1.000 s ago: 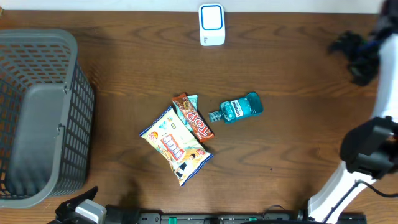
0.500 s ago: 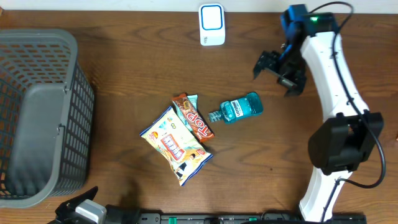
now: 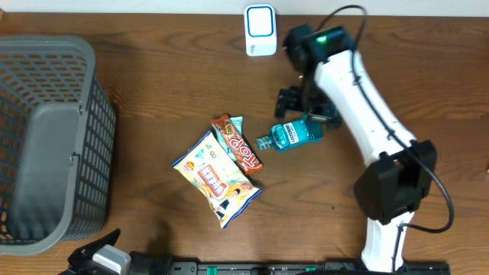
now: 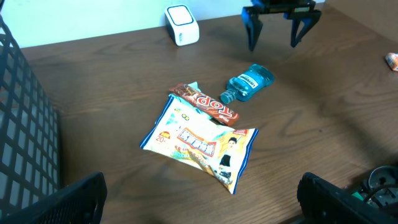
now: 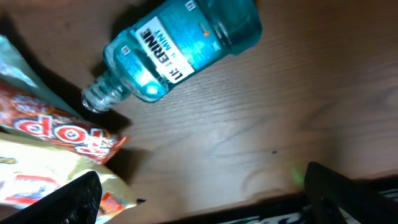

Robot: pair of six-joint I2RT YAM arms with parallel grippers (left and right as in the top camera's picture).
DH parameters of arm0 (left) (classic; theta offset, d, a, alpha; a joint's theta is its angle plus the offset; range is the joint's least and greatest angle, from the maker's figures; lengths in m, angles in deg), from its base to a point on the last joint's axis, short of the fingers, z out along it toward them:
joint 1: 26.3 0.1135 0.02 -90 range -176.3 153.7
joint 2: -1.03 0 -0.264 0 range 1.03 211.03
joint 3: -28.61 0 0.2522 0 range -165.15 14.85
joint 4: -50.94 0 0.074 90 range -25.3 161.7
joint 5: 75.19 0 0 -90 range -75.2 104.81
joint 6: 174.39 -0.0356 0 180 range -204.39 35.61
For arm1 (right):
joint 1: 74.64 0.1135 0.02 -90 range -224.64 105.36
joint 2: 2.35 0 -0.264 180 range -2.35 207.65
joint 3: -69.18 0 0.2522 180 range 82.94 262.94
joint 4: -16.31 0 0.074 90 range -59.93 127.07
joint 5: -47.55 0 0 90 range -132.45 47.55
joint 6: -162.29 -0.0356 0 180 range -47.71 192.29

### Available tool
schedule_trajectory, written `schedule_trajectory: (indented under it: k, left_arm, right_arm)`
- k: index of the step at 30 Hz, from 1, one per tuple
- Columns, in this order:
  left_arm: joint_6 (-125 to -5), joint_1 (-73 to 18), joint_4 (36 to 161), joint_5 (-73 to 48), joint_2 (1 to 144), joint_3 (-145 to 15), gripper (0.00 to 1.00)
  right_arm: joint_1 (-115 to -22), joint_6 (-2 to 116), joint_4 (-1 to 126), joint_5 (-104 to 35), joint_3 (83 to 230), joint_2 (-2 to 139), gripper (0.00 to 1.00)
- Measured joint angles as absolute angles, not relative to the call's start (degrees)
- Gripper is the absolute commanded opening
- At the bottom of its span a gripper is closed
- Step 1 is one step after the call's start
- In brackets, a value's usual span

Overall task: Scan the item barcode
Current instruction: 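Reach the right gripper back toward the Listerine bottle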

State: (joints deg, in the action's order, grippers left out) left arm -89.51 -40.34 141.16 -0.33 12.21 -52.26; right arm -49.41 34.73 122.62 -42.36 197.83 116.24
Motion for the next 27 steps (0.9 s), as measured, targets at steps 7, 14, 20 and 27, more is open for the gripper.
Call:
schedule_trajectory:
  k: [7, 14, 20, 27]
  left_arm:
    - [-89.51, -40.34, 141.16, -0.33, 12.21, -52.26, 0.98]
    - [-89.51, -40.34, 141.16, -0.33, 12.21, -52.26, 0.98]
    - [-89.51, -40.34, 141.16, -0.33, 12.21, -52.26, 0.98]
    - [-89.51, -40.34, 141.16, -0.33, 12.21, -52.26, 0.98]
  right_arm:
    - [-41.1, 32.82, 121.72, -48.65, 197.83, 116.24, 0.99]
    - [-36.03, 31.03, 118.9, -50.81, 197.83, 116.24, 0.99]
    - [-33.21, 30.73, 118.9, -51.95, 197.83, 116.24, 0.99]
    - [-32.73, 30.62, 118.86, -52.8, 197.83, 116.24, 0.99]
